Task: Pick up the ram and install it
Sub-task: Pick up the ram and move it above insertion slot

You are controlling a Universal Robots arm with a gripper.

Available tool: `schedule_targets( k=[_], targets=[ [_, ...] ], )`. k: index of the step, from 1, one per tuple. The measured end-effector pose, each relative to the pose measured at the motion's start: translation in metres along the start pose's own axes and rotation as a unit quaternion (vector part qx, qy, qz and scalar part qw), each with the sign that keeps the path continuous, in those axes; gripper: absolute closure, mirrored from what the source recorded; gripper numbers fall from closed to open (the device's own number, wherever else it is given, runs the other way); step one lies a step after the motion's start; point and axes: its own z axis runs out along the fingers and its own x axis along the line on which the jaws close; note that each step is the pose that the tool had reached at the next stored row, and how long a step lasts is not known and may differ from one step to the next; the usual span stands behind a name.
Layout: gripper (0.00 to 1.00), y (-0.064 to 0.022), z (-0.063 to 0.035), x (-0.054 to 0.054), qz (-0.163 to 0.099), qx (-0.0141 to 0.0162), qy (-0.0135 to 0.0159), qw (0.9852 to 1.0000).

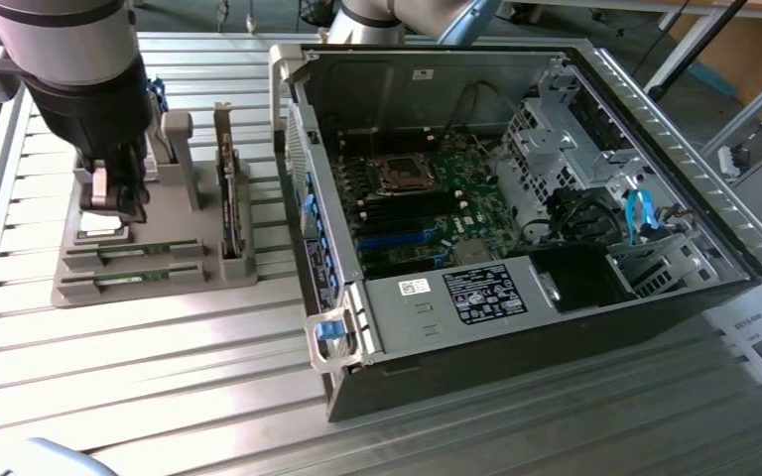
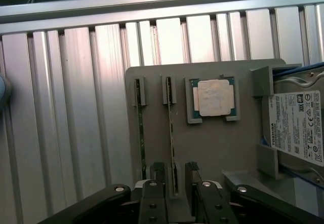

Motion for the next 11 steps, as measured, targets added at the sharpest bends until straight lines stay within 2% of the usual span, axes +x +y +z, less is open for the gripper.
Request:
schedule_targets(
  k=[11],
  targets=[
    [0.7, -0.0004, 0.0095, 0.0002, 0.0, 0.0, 0.0, 1.0]
  ],
)
